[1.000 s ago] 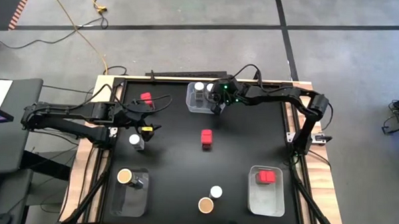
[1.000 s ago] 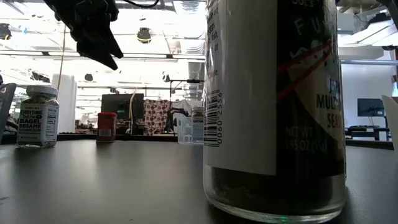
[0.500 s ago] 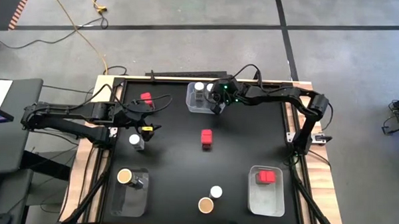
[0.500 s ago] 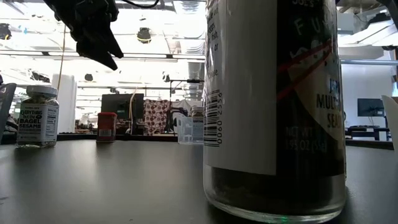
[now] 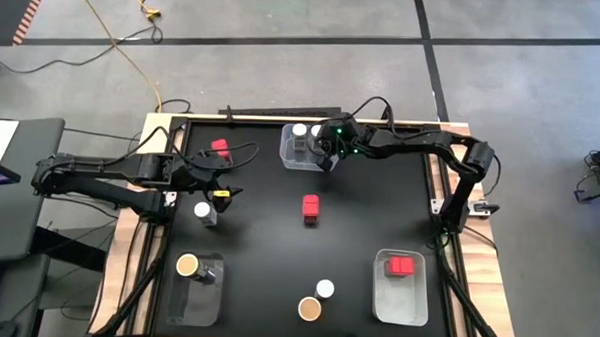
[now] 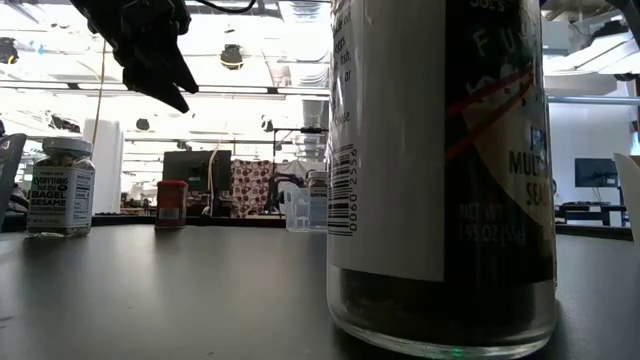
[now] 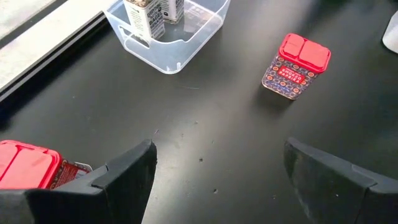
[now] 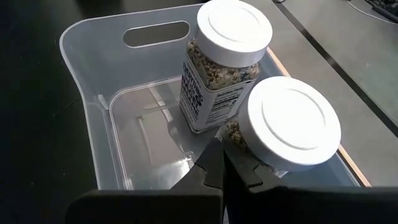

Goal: Sort spices by type
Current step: Put the top right white spice bottle into the transparent bin, then put the brown spice bottle into the black bin

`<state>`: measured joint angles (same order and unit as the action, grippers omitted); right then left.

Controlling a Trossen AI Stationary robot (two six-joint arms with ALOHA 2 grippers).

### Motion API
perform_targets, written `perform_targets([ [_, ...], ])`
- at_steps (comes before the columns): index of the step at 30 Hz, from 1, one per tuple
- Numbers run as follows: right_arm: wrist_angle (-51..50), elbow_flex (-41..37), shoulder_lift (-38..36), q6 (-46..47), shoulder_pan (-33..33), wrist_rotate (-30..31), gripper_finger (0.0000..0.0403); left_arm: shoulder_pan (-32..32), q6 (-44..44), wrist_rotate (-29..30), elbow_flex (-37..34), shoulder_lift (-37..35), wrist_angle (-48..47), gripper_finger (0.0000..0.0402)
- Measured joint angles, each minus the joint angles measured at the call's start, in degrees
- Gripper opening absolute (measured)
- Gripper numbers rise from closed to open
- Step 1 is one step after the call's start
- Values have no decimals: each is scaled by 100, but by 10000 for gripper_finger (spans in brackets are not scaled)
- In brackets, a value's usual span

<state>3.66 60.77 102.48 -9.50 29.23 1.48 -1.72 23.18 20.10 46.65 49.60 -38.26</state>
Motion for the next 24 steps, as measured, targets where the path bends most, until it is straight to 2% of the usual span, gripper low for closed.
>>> perform_targets([
  [4, -31, 0, -13, 24, -55, -2, 19, 0, 0, 0, 0, 0, 1, 333],
  [8, -188, -6, -355, 186, -123, -60, 20, 0, 0, 0, 0, 0, 2, 333],
  [13, -1251, 0, -1043, 399, -202, -63, 20, 0, 0, 0, 0, 1, 0, 333],
  [19, -3049, 2, -1932, 2059, -362, -66, 20, 0, -1, 0, 0, 1, 2, 333],
  [24, -4137, 0, -2326, 3549, -704, -63, 20, 0, -24, 0, 0, 2, 0, 333],
])
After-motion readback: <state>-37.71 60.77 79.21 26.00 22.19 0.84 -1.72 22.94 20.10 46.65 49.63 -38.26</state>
